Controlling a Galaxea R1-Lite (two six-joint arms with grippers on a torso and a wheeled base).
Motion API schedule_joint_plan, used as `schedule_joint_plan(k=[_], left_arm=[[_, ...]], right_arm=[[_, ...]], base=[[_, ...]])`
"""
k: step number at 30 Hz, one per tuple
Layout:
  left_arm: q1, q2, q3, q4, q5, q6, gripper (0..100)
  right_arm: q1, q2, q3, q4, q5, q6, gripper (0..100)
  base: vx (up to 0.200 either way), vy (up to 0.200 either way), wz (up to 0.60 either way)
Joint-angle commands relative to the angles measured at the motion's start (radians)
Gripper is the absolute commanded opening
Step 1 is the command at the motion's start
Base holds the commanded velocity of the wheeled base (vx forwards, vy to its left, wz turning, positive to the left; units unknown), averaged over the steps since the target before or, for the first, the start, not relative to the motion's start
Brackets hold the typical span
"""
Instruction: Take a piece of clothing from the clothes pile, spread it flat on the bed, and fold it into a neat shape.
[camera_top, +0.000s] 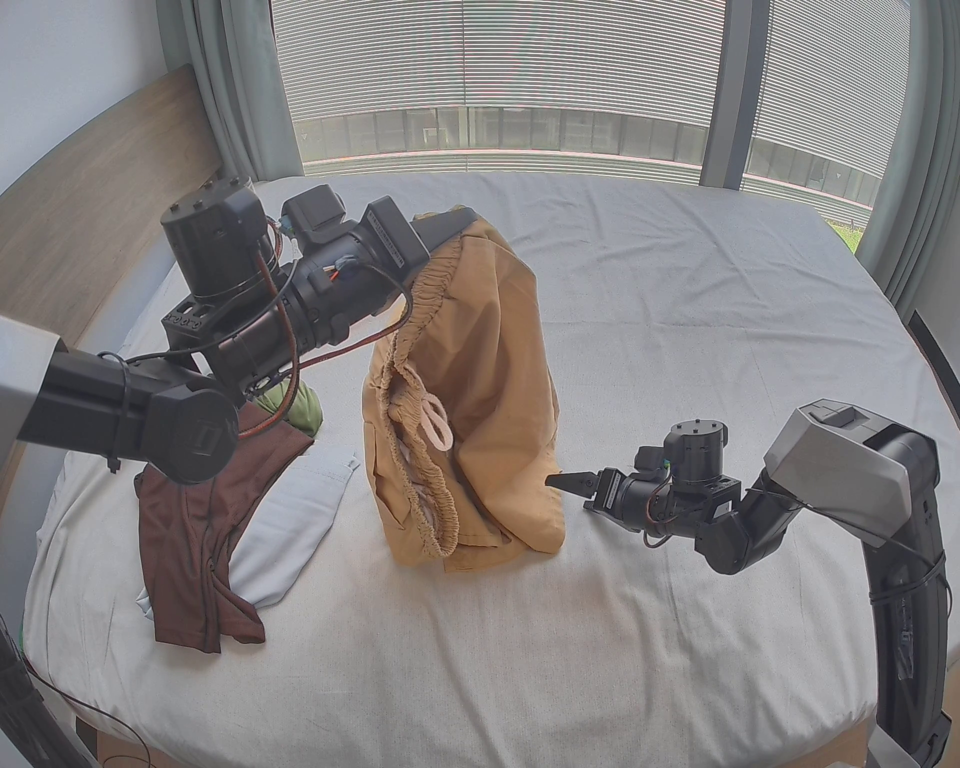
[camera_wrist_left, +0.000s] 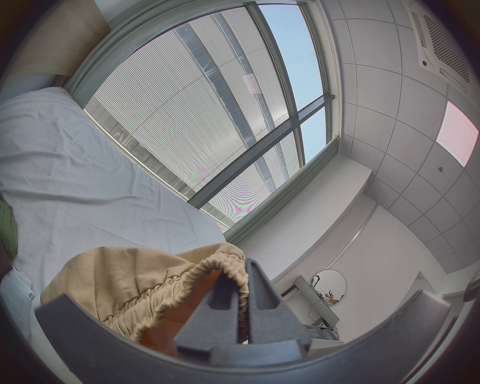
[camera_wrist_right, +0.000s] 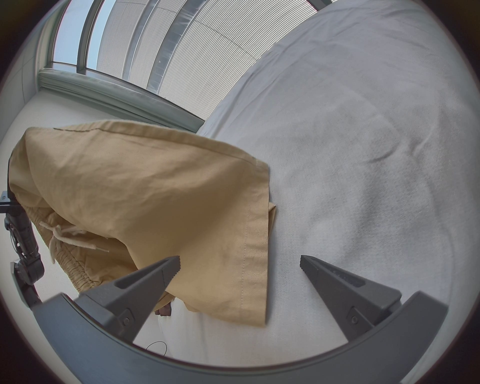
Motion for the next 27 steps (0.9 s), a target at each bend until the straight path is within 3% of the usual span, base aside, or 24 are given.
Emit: schedule_joint_plan(k=[1,11,12,19,27], left_arm=[[-0.006,0.000,0.004,-0.001,0.000,-0.001,0],[-0.007,-0.001,0.007,-0.004,0.002,0.001,0],[-0.007,-0.001,0.007,-0.004,0.002,0.001,0],[-0.006,0.000,0.015,-0.010,0.002,0.001,0],[-0.006,0.000,0.013,-0.010,0.002,-0.001,0]], right_arm=[[0.014,0.033,-0.024,0.000,-0.001,0.002,100],[0.043,0.085,-0.077,-0.010,-0.006,0.032,100],[0.043,0.085,-0.077,-0.010,-0.006,0.032,0],[0.049,0.074,-0.063,-0.046,-0.010,0.041,0],[0.011,-0.070,0.113,-0.130,-0.016,0.036,0]], base=[[0.000,0.000,0.00],[0.000,0.000,0.00],[0.000,0.000,0.00],[0.000,0.000,0.00],[0.000,0.000,0.00]])
